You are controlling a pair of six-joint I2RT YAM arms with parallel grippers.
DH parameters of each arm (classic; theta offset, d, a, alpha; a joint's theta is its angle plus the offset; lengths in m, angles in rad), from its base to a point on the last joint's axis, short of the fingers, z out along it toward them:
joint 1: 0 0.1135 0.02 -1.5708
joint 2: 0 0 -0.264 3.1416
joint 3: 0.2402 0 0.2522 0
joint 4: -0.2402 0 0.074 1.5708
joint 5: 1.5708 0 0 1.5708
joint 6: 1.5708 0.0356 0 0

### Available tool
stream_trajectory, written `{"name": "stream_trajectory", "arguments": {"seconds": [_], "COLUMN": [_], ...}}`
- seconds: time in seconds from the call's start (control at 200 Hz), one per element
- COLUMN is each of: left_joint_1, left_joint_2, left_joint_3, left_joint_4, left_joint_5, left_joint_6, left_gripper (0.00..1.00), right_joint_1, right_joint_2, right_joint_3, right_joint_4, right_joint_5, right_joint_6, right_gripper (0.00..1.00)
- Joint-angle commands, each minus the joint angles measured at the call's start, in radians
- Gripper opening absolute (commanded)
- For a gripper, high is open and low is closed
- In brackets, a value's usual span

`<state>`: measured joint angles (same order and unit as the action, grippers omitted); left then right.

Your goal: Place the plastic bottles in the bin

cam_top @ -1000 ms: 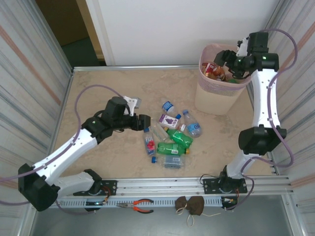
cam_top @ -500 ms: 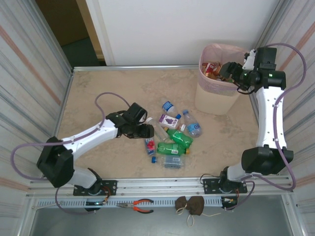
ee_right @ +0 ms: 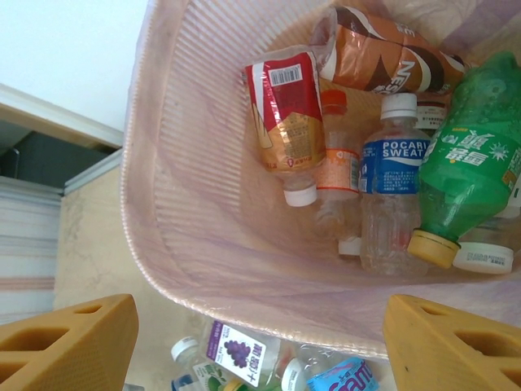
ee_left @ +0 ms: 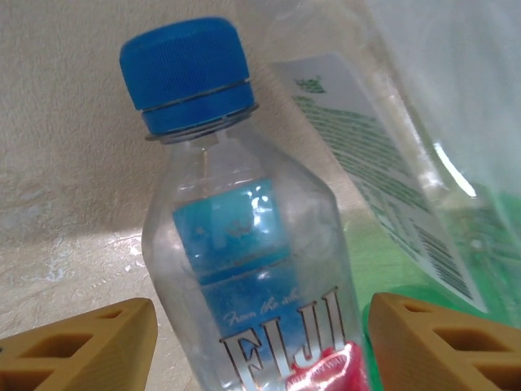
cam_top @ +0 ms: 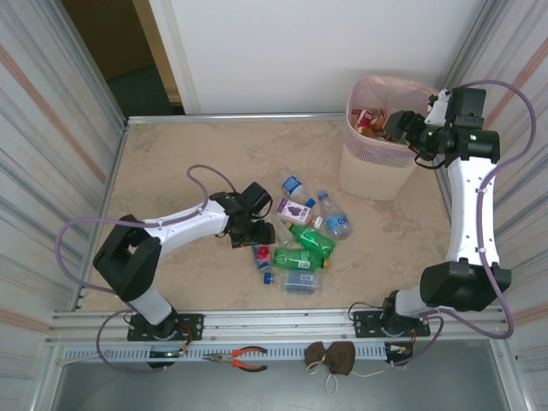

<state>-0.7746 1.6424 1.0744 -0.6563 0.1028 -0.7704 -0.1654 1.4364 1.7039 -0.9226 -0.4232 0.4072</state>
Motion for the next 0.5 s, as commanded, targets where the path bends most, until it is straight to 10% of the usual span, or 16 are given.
{"name": "stream_trajectory", "arguments": {"seconds": [0.0, 0.491], "left_joint_1": [-0.008, 0.012], "left_joint_2": [0.027, -0.032], "left_joint_3": [0.021, -0.033], "left_joint_4": [-0.050, -0.172], "left_joint_5": [-0.012, -0.098], "left_joint_6": [-0.023, 0.040], "left_gripper": [0.69, 0.59], "right_joint_1": [-0.011, -0.013], "right_joint_2": [-0.022, -0.032], "right_joint_3": [-0.019, -0.050], "right_joint_4": [-0.006, 0.013], "right_joint_5": [-0.009, -0.022], "right_joint_6": [-0.019, -0.010], "right_gripper": [0.78, 0.77]}}
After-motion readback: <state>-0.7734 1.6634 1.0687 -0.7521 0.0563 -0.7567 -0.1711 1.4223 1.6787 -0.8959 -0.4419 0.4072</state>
